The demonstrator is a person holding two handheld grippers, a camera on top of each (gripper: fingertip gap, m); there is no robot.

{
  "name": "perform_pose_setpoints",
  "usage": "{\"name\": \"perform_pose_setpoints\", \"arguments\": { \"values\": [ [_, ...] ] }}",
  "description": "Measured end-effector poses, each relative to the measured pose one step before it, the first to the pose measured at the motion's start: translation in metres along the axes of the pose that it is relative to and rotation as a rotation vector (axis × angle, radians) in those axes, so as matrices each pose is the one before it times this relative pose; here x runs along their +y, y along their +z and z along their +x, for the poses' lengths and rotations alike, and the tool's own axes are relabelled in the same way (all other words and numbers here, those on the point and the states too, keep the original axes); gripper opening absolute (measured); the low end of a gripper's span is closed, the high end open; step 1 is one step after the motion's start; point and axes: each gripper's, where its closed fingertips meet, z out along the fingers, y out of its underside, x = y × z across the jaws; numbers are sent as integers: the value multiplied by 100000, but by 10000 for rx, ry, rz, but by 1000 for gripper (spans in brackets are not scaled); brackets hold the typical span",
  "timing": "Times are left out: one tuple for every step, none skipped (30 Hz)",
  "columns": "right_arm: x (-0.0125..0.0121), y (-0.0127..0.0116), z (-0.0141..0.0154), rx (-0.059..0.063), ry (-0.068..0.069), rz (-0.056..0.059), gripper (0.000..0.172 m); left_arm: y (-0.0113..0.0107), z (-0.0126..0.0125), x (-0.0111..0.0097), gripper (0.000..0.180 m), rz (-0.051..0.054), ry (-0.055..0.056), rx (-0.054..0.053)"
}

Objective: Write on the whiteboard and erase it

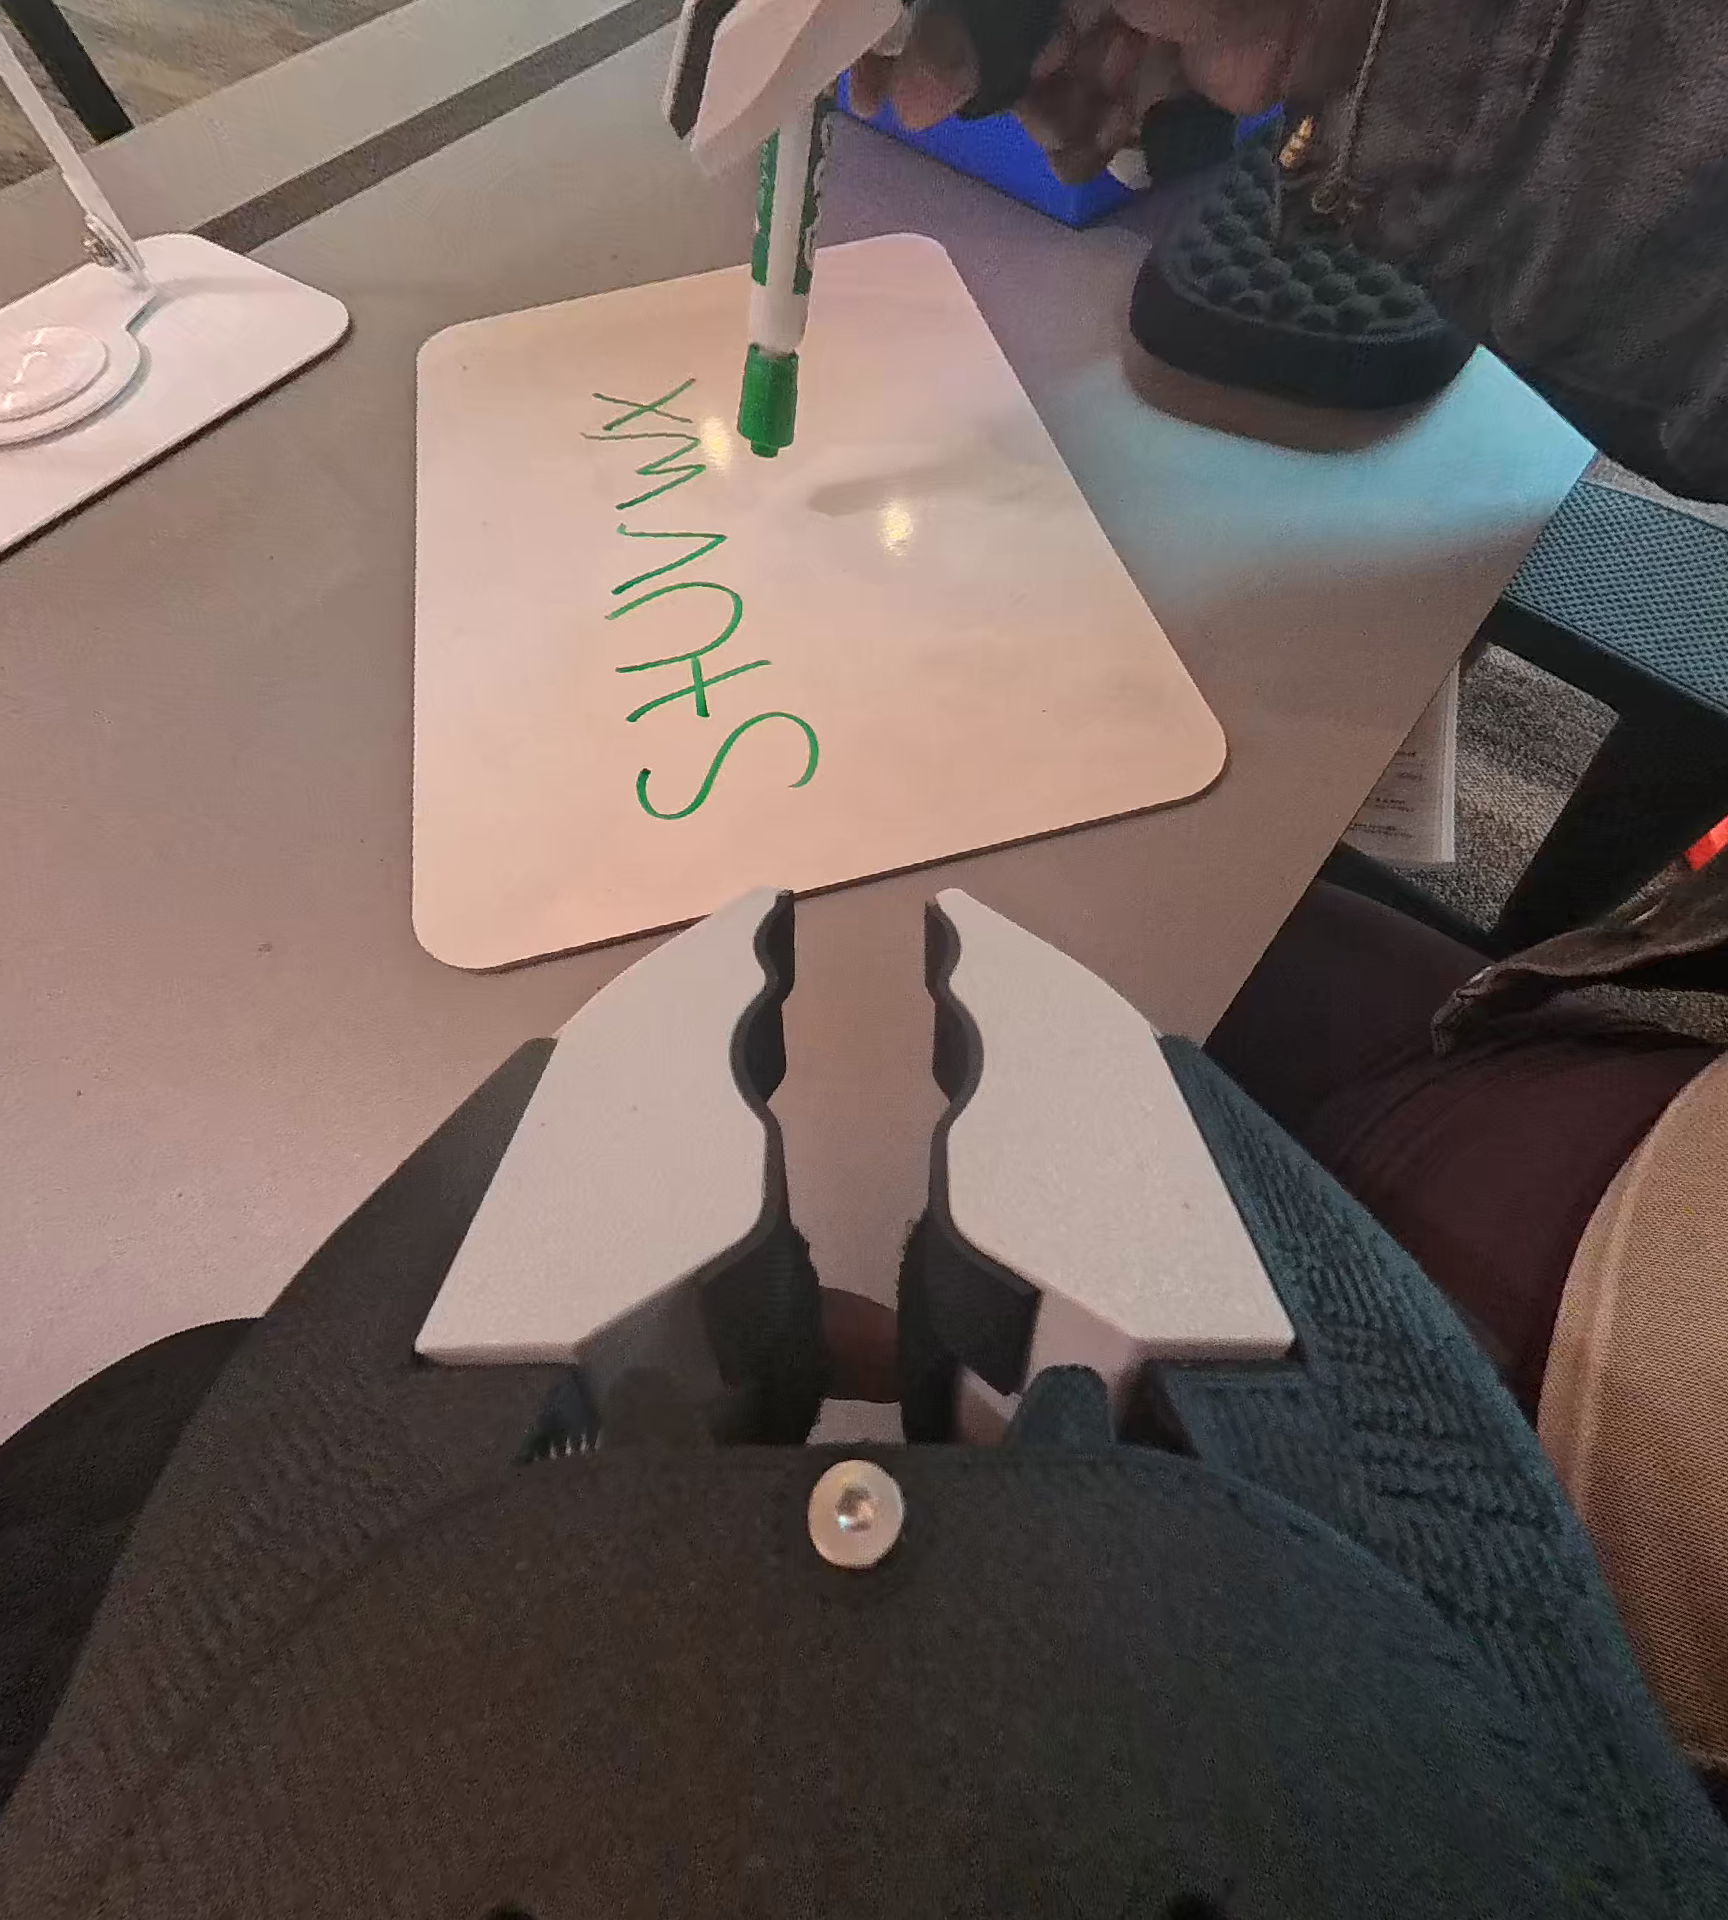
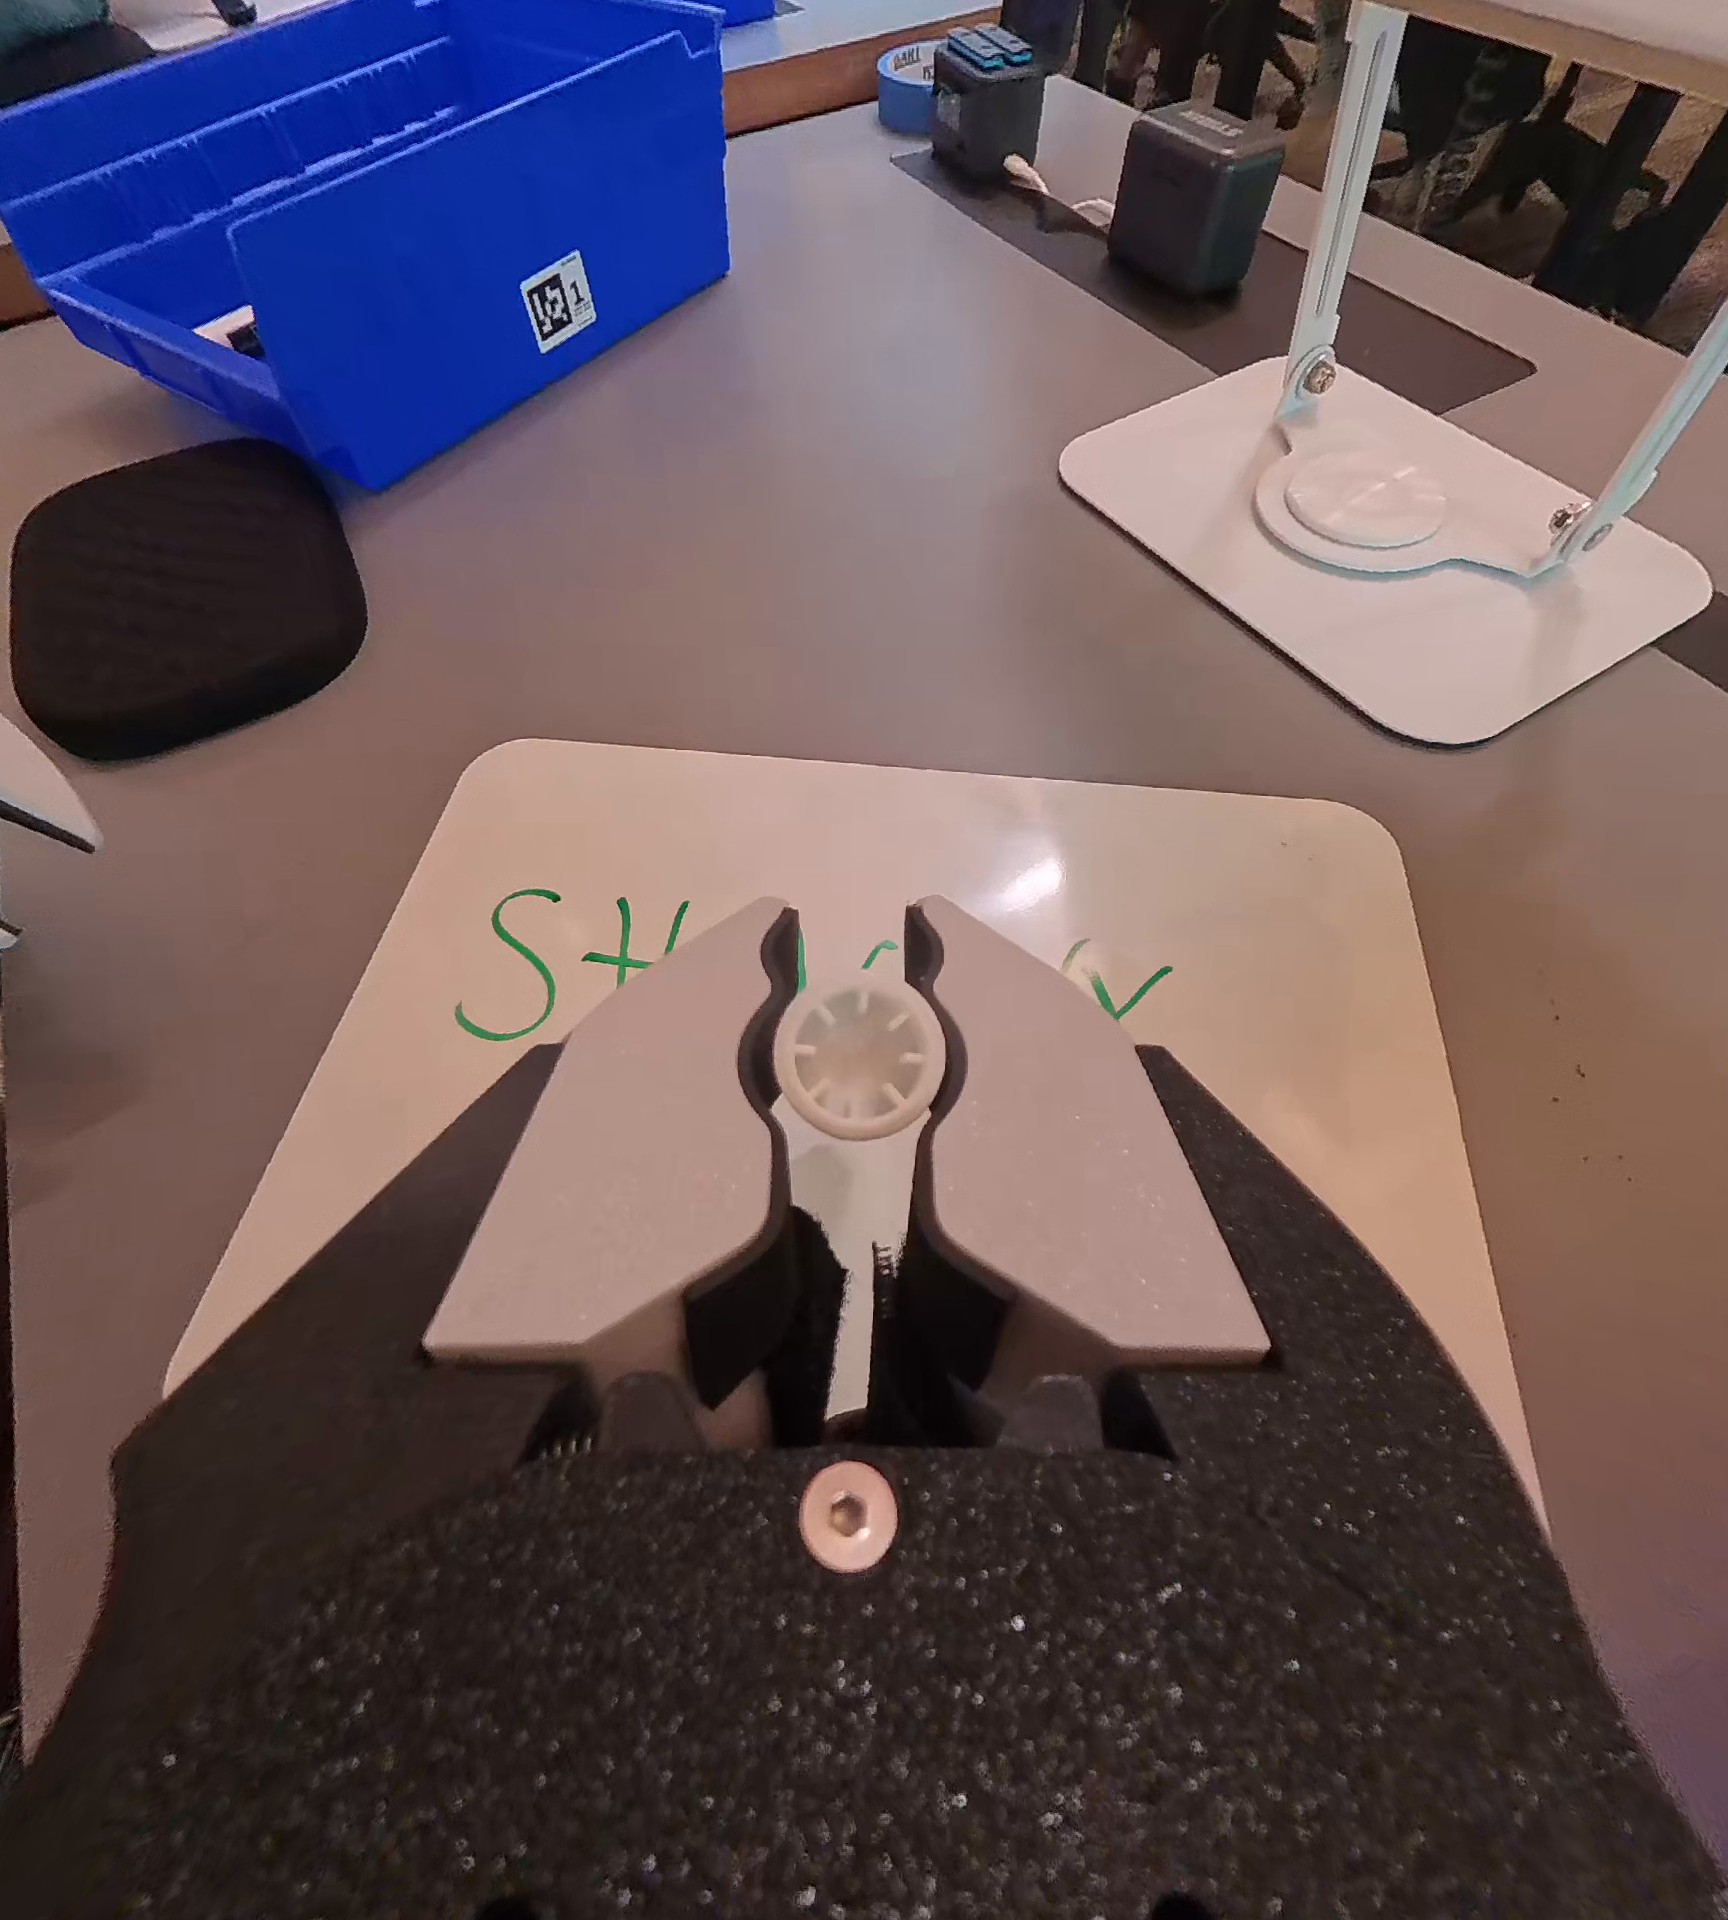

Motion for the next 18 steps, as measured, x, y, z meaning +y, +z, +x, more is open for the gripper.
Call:
{"name": "perform_pose_setpoints", "arguments": {
  "values": [
    [-40, -181, -2, 37, 11, 58, 20, 15, 64, 12, 24, -16, 12, 15],
    [-129, -264, -22, 42, -11, 79, 20, 21, 58, 2, 24, -8, 22, 24],
    [-267, -403, -64, 18, 5, 128, 20, 11, 19, -13, 24, -9, 38, 12],
    [-440, -568, -70, 6, 30, 197, 20, 23, -39, -24, 24, -14, 33, 2],
    [-579, -752, 15, 49, 22, 239, 20, 21, -96, -52, 24, 0, 20, 6],
    [-678, -942, 161, 124, -5, 256, 20, 42, -154, -58, 24, 13, 2, 5],
    [-771, -1121, 351, 208, -28, 272, 20, 47, -201, -58, 24, 14, -9, 2],
    [-843, -1273, 554, 287, -45, 289, 20, 49, -255, -63, 24, 23, -10, -10],
    [-886, -1386, 765, 363, -53, 280, 20, 68, -274, -64, 24, 27, -14, -4],
    [-842, -1449, 1004, 443, -60, 244, 20, 85, -307, -40, 24, 19, -20, -4],
    [-756, -1454, 1267, 520, -57, 189, 20, 85, -348, -33, 24, 14, -32, -12],
    [-593, -1394, 1479, 574, -53, 111, 20, 99, -327, -37, 24, 8, -39, -1],
    [-410, -1259, 1583, 560, -21, 61, 20, 79, -326, -49, 24, 7, -34, 4],
    [-243, -1092, 1567, 489, 50, 28, 20, 90, -319, -55, 24, 2, -16, -4],
    [-123, -908, 1518, 438, 89, 8, 20, 59, -303, -54, 24, -9, 8, -16],
    [146, -728, 1509, 448, 80, -105, 20, 46, -299, -63, 24, -5, 20, -28],
    [589, -518, 1542, 474, 42, -348, 20, 28, -303, -68, 24, 1, 13, -34],
    [988, -323, 1544, 471, 76, -557, 20, 26, -271, -57, 24, 3, 1, -23]
  ]
}}
